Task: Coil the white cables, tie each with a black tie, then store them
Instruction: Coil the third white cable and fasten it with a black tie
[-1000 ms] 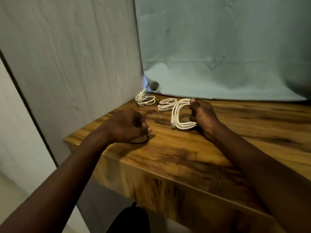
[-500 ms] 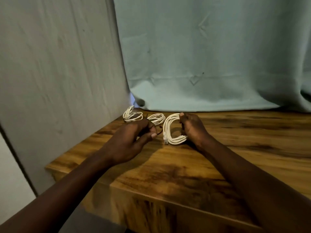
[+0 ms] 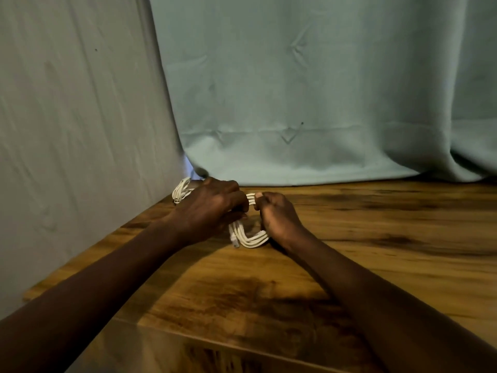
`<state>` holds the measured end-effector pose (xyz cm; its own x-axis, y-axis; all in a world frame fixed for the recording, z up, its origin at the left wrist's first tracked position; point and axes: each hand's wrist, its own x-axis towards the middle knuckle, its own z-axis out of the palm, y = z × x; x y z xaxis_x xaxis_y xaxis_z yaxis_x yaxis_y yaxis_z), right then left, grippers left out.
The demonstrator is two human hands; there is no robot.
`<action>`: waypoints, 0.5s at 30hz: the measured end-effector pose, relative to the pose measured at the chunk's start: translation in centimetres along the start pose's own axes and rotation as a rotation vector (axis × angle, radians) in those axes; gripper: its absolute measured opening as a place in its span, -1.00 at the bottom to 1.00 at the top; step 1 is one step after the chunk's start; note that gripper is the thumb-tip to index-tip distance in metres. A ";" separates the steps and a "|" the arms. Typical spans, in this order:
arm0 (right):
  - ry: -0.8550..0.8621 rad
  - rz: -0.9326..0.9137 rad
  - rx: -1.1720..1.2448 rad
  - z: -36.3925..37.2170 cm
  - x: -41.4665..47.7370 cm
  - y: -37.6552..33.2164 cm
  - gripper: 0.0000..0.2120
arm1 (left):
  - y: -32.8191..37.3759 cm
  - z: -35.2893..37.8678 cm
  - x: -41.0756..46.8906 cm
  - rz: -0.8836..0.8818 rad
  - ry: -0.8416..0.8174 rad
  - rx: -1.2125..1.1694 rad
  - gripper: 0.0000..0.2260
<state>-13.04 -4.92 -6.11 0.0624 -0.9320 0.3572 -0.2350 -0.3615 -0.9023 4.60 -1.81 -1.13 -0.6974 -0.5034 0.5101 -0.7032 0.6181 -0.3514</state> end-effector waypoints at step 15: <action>0.154 0.041 0.164 0.1 0.6 0.6 -0.60 | 2.0 4.5 1.1 -0.363 0.385 -0.156 -0.70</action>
<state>-13.00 -5.71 -6.44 -0.0960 -0.9352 0.3408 -0.0726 -0.3348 -0.9395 1.78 -3.83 -4.84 -0.2925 -0.4618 0.8374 -0.8399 0.5427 0.0059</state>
